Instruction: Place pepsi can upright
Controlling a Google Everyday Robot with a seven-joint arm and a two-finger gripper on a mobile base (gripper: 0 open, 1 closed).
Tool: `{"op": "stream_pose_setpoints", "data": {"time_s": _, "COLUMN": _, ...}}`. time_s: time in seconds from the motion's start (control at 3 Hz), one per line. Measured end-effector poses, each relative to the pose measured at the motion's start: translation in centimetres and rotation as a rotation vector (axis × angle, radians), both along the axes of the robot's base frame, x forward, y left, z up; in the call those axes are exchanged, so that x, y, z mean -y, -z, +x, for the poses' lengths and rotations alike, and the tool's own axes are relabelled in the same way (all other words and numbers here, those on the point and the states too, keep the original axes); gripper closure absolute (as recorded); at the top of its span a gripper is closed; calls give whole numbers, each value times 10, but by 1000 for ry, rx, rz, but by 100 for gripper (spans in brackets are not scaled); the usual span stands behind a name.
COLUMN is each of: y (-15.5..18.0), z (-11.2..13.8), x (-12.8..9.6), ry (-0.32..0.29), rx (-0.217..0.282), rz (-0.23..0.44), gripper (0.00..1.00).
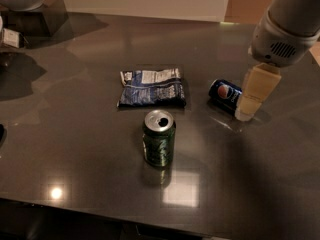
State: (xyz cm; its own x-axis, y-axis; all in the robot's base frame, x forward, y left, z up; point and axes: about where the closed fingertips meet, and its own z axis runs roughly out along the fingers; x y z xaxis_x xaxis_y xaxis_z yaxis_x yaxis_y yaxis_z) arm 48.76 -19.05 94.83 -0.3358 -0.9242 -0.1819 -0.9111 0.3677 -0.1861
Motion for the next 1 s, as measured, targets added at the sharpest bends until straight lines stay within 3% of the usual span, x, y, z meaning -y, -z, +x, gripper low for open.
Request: {"op": "stream_pose_setpoints", "data": {"time_s": 1.0, "y": 59, "z": 64, "x": -17, "ry": 165, "rx": -68, "rz": -20, "gripper": 0}}
